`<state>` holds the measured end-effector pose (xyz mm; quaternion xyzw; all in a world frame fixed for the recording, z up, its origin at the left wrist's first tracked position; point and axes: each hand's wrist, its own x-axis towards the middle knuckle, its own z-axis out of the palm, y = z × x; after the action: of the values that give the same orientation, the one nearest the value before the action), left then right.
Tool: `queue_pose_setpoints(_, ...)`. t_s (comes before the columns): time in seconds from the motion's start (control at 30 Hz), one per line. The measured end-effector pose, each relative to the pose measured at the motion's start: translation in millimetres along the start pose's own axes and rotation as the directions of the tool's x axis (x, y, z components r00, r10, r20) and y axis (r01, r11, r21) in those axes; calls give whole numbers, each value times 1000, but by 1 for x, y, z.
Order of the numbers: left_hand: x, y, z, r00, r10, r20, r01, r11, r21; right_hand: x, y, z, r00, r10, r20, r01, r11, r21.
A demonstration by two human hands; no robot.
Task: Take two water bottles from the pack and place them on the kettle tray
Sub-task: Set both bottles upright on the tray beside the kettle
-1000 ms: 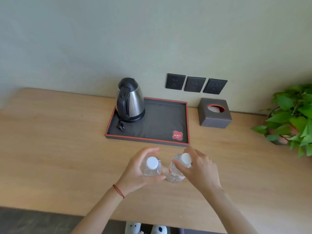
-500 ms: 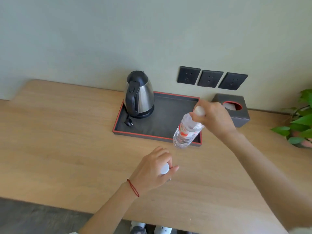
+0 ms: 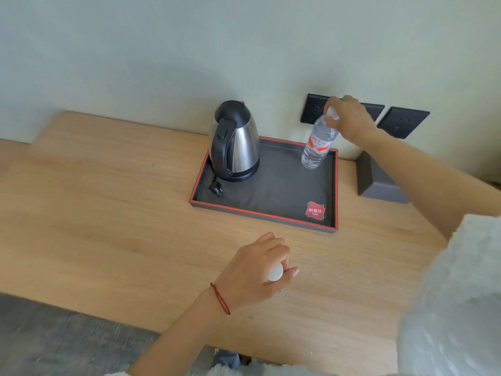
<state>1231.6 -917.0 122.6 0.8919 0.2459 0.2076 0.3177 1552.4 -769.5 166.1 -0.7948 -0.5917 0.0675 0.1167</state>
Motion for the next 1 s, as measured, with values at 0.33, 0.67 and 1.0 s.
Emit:
queue_pose_setpoints(0.33,5,2,-6,999,16,40,-17,999,39,13,8,-5,984,-166,65,172,979,-109)
queue_pose_setpoints(0.67,1,4,-6,998,23,66,-30,993,112,26,1,-15,975,-170,146,191,970,-147)
queue_pose_setpoints(1.0,0,-8,-18,959,-19,284,60,989,-137,16,6,-6,999,-16,42,18,999,-47)
